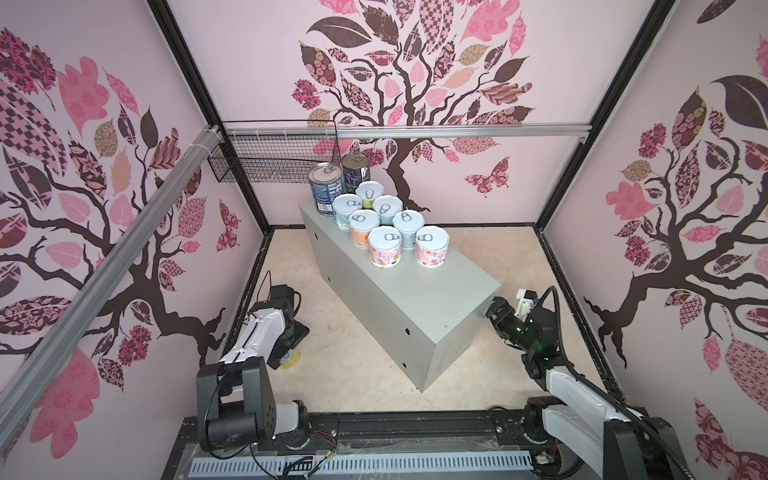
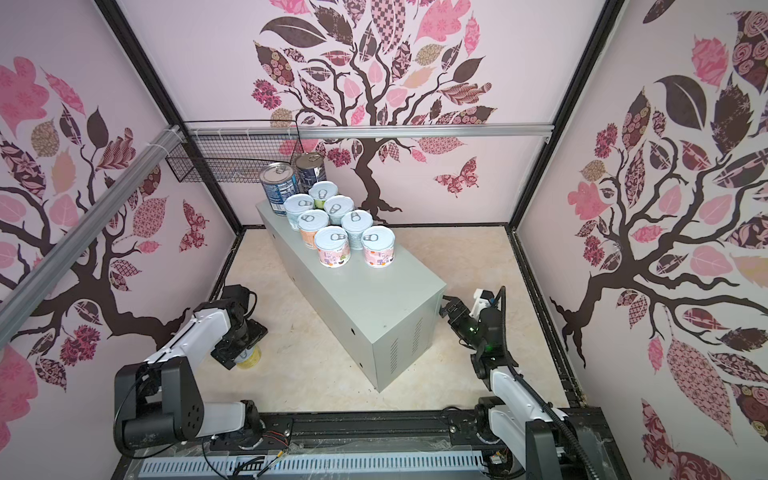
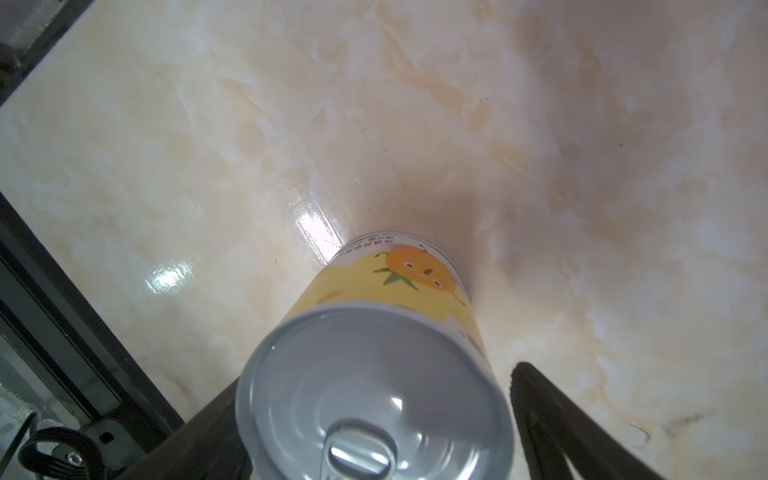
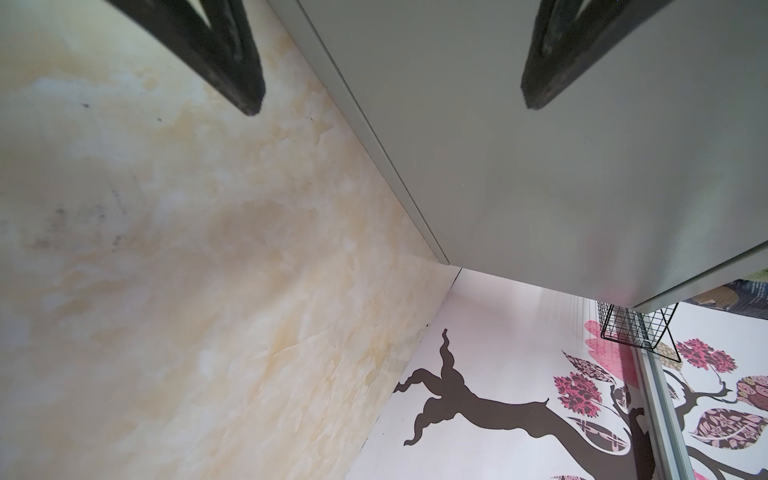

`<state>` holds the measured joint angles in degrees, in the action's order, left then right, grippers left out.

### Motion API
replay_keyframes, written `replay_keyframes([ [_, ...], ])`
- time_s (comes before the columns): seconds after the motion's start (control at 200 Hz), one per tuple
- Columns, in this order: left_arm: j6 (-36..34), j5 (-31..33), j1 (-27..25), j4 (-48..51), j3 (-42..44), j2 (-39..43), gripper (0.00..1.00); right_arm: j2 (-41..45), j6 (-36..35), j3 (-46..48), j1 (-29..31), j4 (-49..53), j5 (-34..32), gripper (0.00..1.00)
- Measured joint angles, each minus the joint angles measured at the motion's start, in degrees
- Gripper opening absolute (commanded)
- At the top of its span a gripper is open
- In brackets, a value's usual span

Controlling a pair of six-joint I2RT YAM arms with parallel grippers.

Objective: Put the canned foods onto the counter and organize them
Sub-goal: 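Lift the yellow-labelled can off the floor with the left gripper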

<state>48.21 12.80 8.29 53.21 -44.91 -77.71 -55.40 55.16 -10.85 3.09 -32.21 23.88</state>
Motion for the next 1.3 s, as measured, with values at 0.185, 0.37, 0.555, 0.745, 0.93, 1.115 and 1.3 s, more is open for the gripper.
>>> replay_keyframes([
  [0.185,0.04,-1.53,0.09,-2.49,0.63,-2.29,0.87,-0.79,-0.02,0.0,0.0,-0.24,0.02,1.0],
  [0.37,0.04,-3.54,0.09,-4.9,0.79,-4.74,0.82,-0.92,-0.02,0.0,0.0,-0.55,0.02,1.0],
  [0.555,-0.15,-4.63,0.2,-5.99,0.76,-5.33,0.68,-0.92,0.0,0.0,0.0,-0.63,0.02,1.0],
  [0.745,-0.59,-5.64,0.24,-6.69,0.79,-5.16,0.54,-0.92,-0.02,0.0,0.0,-0.63,0.02,1.0],
  [0.93,-3.04,-6.91,0.24,-6.29,0.76,-3.34,0.46,-0.92,-0.04,0.0,0.0,-0.63,0.0,1.0],
  [1.115,-6.71,-8.28,0.24,-5.27,0.68,2.03,0.44,-0.9,-0.07,0.0,0.0,-0.61,0.0,1.0],
  [1.3,-11.28,-9.46,-0.15,-2.73,-0.33,4.96,0.43,-0.63,-0.52,0.0,0.0,-0.46,-0.09,1.0],
])
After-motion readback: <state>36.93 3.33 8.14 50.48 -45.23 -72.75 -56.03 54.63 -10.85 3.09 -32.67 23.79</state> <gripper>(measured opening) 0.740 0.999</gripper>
